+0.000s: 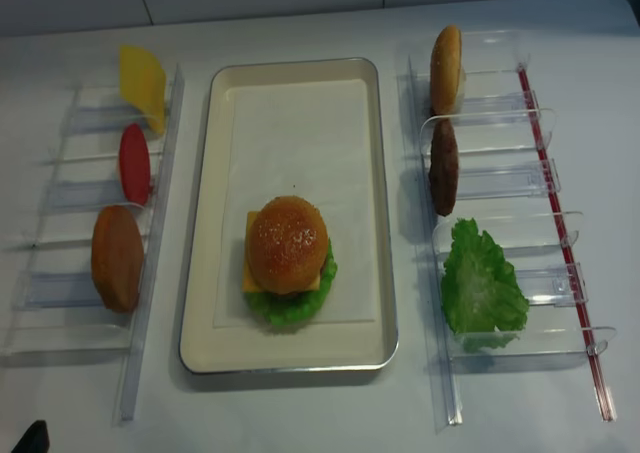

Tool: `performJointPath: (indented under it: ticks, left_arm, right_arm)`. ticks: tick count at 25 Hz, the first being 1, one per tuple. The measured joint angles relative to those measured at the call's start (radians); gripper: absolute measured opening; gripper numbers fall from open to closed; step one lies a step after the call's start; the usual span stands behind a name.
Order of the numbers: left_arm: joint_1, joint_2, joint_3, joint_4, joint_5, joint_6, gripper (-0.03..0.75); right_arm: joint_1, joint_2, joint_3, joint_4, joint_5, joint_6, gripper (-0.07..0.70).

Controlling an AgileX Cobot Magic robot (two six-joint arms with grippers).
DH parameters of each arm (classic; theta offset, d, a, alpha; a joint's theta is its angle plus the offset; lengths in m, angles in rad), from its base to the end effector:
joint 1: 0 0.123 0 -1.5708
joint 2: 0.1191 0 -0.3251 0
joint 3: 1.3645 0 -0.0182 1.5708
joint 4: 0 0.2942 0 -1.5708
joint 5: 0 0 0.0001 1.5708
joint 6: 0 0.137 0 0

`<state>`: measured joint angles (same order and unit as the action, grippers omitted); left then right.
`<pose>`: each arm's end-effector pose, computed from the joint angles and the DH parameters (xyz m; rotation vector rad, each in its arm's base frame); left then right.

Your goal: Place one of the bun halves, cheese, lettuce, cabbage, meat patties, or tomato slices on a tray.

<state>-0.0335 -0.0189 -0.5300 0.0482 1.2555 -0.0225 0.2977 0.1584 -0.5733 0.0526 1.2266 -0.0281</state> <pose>0.0140 0.0058 0.2654 0.0026 2.1892 0.0270 0.0352 0.0179 0.2789 -0.3786 2.2710 0.2050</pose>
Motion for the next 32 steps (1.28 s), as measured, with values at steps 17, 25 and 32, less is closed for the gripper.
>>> performJointPath:
  ticks: [17,25,32]
  left_arm:
    - [0.0,0.0,0.0,0.0,0.0,0.0,0.634]
    - [0.0,0.0,0.0,0.0,0.0,0.0,0.634]
    - [0.0,0.0,0.0,0.0,0.0,0.0,0.634]
  right_arm:
    - [0.0,-0.144,0.078,-0.013,-0.048,0.006,0.381]
    - [0.0,-0.144,0.097,-0.029,-0.083,0.006,0.347]
    - [0.0,-0.144,0.1,-0.028,-0.083,-0.004,0.411]
